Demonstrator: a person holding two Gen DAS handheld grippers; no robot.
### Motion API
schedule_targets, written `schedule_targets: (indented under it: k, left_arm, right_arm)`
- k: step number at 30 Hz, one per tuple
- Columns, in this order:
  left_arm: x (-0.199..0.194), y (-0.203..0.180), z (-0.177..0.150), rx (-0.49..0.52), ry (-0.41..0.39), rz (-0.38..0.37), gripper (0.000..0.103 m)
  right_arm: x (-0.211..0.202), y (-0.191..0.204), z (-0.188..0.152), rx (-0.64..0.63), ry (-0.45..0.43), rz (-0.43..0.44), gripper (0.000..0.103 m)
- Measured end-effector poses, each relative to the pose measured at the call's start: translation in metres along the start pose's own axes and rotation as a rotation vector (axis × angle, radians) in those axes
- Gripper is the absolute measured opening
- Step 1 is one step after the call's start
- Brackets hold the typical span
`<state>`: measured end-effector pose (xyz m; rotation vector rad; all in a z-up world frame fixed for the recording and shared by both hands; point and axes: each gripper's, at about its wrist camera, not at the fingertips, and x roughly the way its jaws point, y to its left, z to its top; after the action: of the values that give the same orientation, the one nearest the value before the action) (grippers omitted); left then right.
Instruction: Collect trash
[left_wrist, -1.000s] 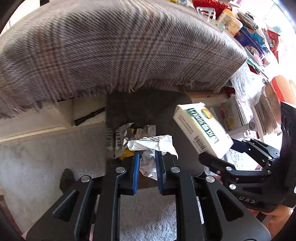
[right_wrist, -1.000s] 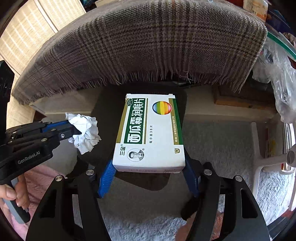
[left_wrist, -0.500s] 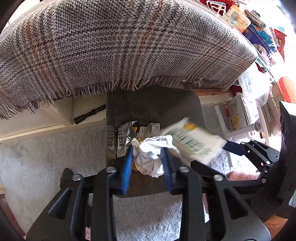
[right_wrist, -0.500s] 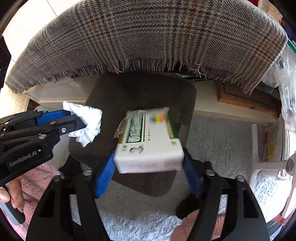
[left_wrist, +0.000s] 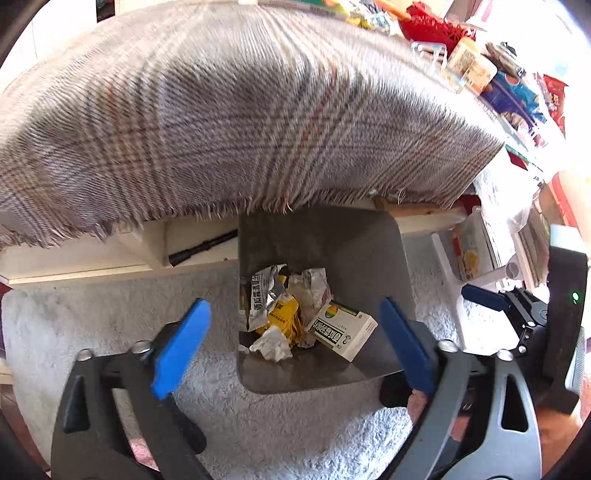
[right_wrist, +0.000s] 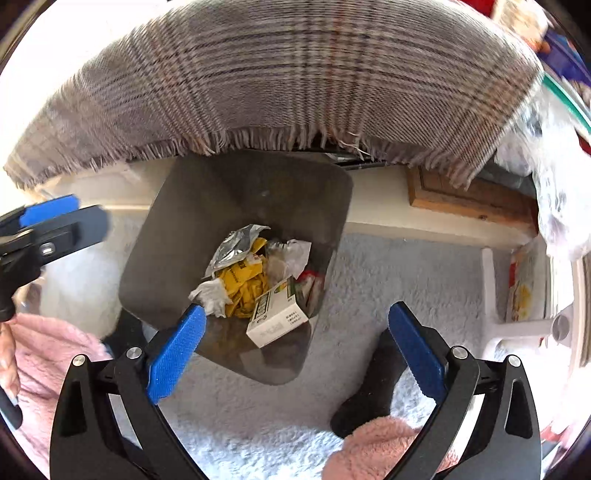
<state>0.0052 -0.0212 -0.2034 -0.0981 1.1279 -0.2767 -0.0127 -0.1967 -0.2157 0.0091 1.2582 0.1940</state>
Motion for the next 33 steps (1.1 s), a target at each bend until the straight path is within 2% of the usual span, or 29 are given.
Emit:
schedule_targets:
  k: [4,12,19,24,33]
  left_arm:
    - [-0.025,-0.006,0.003,0.022,-0.049,0.0,0.095]
    - [-0.068,-0.015,0.023,0.035,-0.105,-0.005,0.095]
    - [-0.091,-0.023,0.071,0.065,-0.15,0.036,0.095]
    - [-0.081,-0.036,0.115,0.09,-0.15,0.039,0.095]
    - [-0.031,-0.08,0.182,0.152,-0.124,-0.013,0.095]
  right_arm:
    - [-0.028,-0.024,0.005,0.102,-0.043,0.043,0.1]
    - [-0.115,-0.043,0.035,0.13,-0.23,0.023,0.1]
    - [-0.141,-0.048,0.084,0.111,-0.295,-0.007,0.1]
    - [-0.141,-0.054,0.124,0.126,-0.306,0.02,0.099]
    - [-0.127,-0.087,0.23,0.177,-0.335,0.034,0.1]
